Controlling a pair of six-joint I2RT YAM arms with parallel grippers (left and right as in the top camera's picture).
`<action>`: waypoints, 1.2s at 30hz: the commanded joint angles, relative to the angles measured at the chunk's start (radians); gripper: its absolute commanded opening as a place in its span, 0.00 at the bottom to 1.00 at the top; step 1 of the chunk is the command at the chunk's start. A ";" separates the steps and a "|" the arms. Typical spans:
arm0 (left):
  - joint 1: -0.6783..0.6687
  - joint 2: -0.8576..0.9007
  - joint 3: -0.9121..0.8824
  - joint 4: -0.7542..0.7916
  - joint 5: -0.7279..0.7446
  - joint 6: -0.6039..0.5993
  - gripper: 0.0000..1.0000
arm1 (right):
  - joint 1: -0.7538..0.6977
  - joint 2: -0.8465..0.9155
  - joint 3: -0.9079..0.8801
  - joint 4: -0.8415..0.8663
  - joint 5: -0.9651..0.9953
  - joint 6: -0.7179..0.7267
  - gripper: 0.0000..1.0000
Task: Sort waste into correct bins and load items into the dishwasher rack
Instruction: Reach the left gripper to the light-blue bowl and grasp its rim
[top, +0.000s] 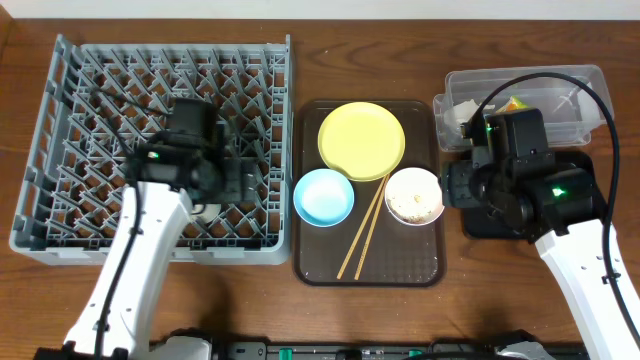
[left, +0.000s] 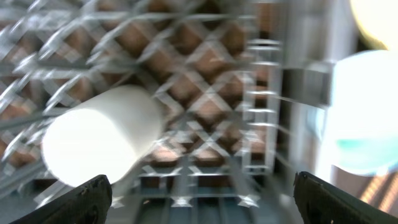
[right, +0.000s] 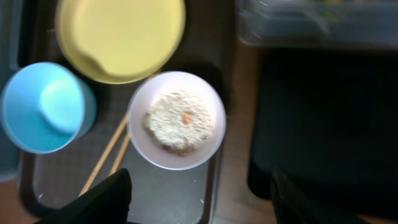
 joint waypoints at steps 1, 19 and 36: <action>-0.113 -0.002 0.023 0.022 -0.014 0.036 0.95 | -0.029 -0.008 0.016 -0.021 0.140 0.116 0.72; -0.555 0.278 0.023 0.322 -0.014 0.035 0.93 | -0.052 -0.007 0.016 -0.024 0.145 0.124 0.76; -0.589 0.486 0.023 0.367 0.022 0.034 0.15 | -0.052 -0.007 0.016 -0.038 0.145 0.124 0.76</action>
